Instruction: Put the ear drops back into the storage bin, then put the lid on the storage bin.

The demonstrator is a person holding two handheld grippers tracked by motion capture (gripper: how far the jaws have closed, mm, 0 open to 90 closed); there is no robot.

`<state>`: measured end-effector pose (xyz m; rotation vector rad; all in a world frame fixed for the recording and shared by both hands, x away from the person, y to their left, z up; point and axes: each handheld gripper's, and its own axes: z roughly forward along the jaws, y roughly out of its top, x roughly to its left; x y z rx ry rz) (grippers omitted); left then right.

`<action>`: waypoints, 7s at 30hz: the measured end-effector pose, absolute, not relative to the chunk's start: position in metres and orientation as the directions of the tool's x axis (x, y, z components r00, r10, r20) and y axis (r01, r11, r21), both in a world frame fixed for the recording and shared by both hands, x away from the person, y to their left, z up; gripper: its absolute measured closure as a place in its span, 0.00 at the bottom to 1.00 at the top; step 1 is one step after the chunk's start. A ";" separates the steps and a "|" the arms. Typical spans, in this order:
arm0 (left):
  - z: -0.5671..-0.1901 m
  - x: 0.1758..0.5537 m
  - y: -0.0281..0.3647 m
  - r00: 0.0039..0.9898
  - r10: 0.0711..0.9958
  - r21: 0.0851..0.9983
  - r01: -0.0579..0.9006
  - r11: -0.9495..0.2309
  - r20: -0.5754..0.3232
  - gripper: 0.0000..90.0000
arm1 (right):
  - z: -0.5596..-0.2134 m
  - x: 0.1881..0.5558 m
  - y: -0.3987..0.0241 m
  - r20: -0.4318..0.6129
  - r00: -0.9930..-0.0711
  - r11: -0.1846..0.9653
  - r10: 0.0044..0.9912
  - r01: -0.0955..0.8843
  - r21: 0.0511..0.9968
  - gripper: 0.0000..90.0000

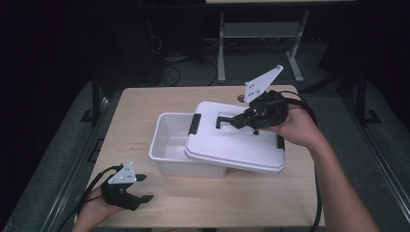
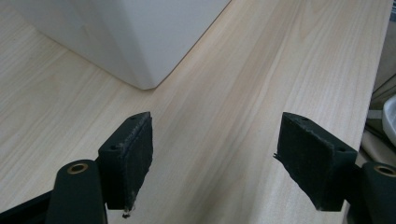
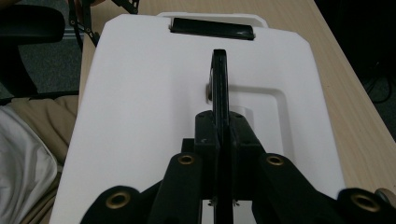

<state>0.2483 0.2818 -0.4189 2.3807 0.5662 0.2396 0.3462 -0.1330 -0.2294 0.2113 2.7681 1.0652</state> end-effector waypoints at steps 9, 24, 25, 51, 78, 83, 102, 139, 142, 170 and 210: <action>-0.419 0.247 0.285 0.885 0.464 0.649 0.337 -0.682 0.028 0.27 | -0.235 0.356 -0.111 -0.091 -0.982 0.734 0.164 0.060 0.677 0.93; -0.419 0.245 0.286 0.885 0.466 0.656 0.338 -0.675 0.023 0.25 | -0.244 0.375 -0.076 -0.079 -0.989 0.737 0.123 0.038 0.675 0.93; -0.419 0.245 0.285 0.885 0.465 0.653 0.339 -0.677 0.023 0.25 | -0.245 0.376 -0.074 -0.081 -0.989 0.737 0.123 0.036 0.675 0.93; -0.414 0.245 0.287 0.881 0.473 0.666 0.339 -0.665 0.025 0.23 | -0.248 0.394 -0.028 -0.080 -0.993 0.759 0.084 0.012 0.652 0.93; -0.412 0.246 0.290 0.881 0.472 0.678 0.331 -0.656 0.026 0.23 | -0.284 0.416 -0.005 -0.043 -0.996 0.784 0.077 0.034 0.620 0.93; -0.413 0.246 0.290 0.881 0.473 0.677 0.332 -0.657 0.026 0.23 | -0.286 0.418 -0.005 -0.034 -0.997 0.780 0.076 0.038 0.625 0.93; -0.414 0.250 0.288 0.883 0.469 0.669 0.332 -0.665 0.029 0.23 | -0.297 0.420 -0.004 -0.010 -0.997 0.784 0.074 0.053 0.618 0.93; -0.412 0.247 0.286 0.883 0.467 0.674 0.320 -0.666 0.042 0.23 | -0.292 0.412 -0.017 0.017 -0.993 0.749 0.114 0.098 0.655 0.73; -0.412 0.246 0.287 0.881 0.472 0.675 0.325 -0.662 0.039 0.23 | -0.291 0.410 -0.017 0.014 -0.994 0.747 0.111 0.093 0.658 0.71; -0.413 0.244 0.284 0.874 0.485 0.674 0.335 -0.658 0.040 0.23 | -0.274 0.398 -0.049 -0.005 -0.989 0.724 0.149 0.106 0.681 0.69; -0.416 0.246 0.285 0.875 0.484 0.662 0.342 -0.667 0.035 0.23 | -0.267 0.391 -0.099 -0.002 -0.964 0.709 0.266 0.195 0.678 0.42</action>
